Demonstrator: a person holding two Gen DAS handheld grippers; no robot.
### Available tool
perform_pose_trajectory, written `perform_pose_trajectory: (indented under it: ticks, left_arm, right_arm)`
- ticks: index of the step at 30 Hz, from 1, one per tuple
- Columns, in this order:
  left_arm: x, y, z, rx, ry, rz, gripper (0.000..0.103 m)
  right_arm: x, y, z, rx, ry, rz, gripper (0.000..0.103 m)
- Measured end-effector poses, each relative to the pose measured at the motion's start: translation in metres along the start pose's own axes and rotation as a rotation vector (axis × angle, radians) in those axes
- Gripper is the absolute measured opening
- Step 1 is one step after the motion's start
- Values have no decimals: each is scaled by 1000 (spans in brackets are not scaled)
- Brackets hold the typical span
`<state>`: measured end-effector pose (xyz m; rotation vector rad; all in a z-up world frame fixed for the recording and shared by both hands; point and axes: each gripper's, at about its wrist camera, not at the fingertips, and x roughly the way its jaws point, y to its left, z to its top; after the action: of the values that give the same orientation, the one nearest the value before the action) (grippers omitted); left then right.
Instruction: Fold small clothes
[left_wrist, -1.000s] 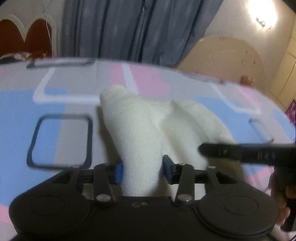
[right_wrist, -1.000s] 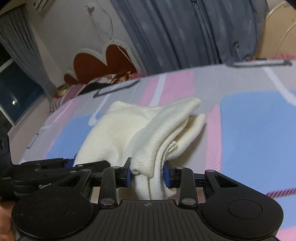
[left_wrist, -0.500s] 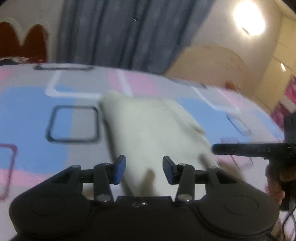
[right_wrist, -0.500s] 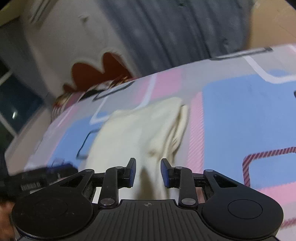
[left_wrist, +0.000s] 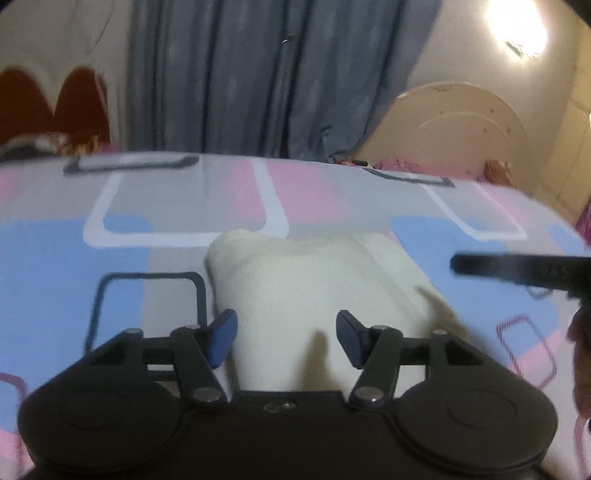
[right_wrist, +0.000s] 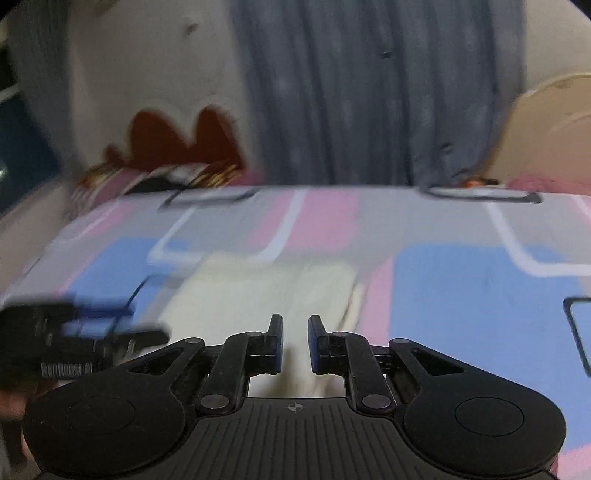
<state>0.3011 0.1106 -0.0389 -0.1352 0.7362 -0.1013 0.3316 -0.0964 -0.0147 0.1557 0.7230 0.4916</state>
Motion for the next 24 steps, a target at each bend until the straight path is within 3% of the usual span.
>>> perform_pose_trajectory:
  ticks: [2,4,6,8,10,14,15,20,24]
  left_arm:
    - [7,3,-1,-9,9,15,56]
    - [11,7,-4,-20,15,20,56]
    - [12,12,-12,-23,21,18,56]
    - [13,15,-15,-19,25,18,58]
    - [16,17,-16,-16,20,16,58]
    - [20,16,-18,-4,18,16,58]
    - [19,17,-19,-2,14,13,58]
    - [18,14,-16,35,-17,-33,56]
    - [33,9,-13,83,57,-32,59]
  right_arm:
    - [18,-13,7,68,63,28,14]
    - [29,-17,7,57,80,-11,17]
    - [37,-19,5,66,82,-11,40]
    - [40,-21,2,69,80,-21,48]
    - [46,-25,-1,89,95,21,47]
    - [53,-34,-4,103,123,66,27]
    - [51,-34,-6,97,121,85,10]
    - [24,-34,-18,38,62,34,5]
    - [35,-41,-31,70,103,1,5]
